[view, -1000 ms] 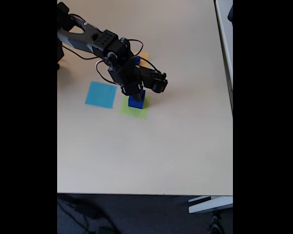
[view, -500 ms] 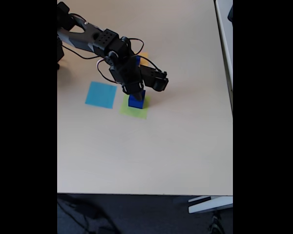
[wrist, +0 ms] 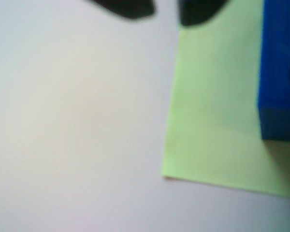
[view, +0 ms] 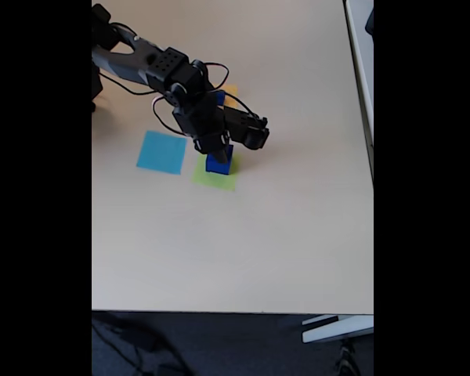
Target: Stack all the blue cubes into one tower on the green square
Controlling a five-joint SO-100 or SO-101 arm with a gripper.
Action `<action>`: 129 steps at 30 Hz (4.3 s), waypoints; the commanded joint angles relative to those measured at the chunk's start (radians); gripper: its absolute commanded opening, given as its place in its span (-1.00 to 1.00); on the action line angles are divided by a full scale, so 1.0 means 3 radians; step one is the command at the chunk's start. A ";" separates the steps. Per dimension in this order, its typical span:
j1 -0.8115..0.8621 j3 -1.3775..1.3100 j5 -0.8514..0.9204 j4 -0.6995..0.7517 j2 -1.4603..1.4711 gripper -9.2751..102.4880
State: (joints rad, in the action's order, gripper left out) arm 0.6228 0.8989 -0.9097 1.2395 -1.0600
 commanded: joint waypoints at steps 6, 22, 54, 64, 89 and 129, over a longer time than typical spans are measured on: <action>0.0164 -0.0230 -0.0153 0.0230 -0.0286 -0.84; 0.0123 -0.0061 -0.0476 0.0741 -0.0481 -0.84; -0.0031 0.0015 -0.0608 0.0926 -0.0445 -0.84; -0.0072 -0.0066 -0.0588 0.0926 -0.0312 -0.84; -0.0123 0.0031 -0.0557 0.0813 -0.0240 -0.84; -0.0159 0.0404 -0.0614 0.0701 -0.0455 -0.84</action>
State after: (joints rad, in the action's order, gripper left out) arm 0.5768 1.0262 -1.0815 1.4588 -1.1091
